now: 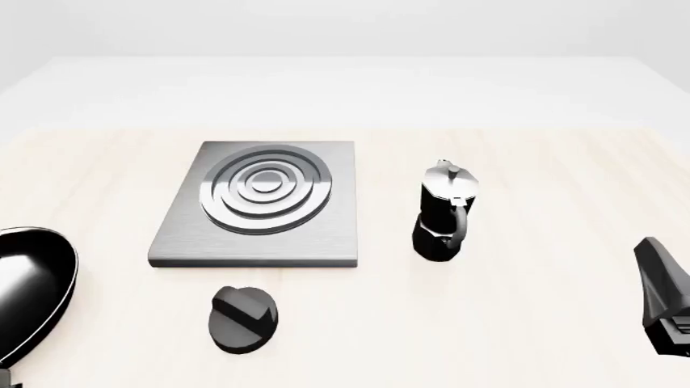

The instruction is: Turn on the stove and put the frying pan on it.

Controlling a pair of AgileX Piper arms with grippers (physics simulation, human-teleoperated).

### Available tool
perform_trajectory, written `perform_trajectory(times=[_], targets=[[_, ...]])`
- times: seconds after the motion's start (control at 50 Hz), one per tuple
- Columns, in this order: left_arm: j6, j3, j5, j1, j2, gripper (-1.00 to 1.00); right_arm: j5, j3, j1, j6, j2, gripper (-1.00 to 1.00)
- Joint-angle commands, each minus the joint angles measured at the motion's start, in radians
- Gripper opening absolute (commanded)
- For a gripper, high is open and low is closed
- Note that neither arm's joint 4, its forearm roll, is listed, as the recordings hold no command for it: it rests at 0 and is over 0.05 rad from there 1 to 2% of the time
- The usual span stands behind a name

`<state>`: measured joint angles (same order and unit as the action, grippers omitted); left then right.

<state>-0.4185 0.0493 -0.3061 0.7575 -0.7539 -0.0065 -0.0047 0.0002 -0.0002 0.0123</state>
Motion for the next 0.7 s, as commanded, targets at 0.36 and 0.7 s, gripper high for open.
perform_trajectory(times=[0.36, 0.7], targets=[[-0.031, -0.015, 0.122, -0.006, -0.100, -1.00, 0.000, 0.000, 0.000, 0.000, -0.001, 1.00], [-0.073, 0.155, -0.059, -0.027, 0.052, -1.00, 0.000, 0.000, 0.000, 0.000, 0.000, 1.00]])
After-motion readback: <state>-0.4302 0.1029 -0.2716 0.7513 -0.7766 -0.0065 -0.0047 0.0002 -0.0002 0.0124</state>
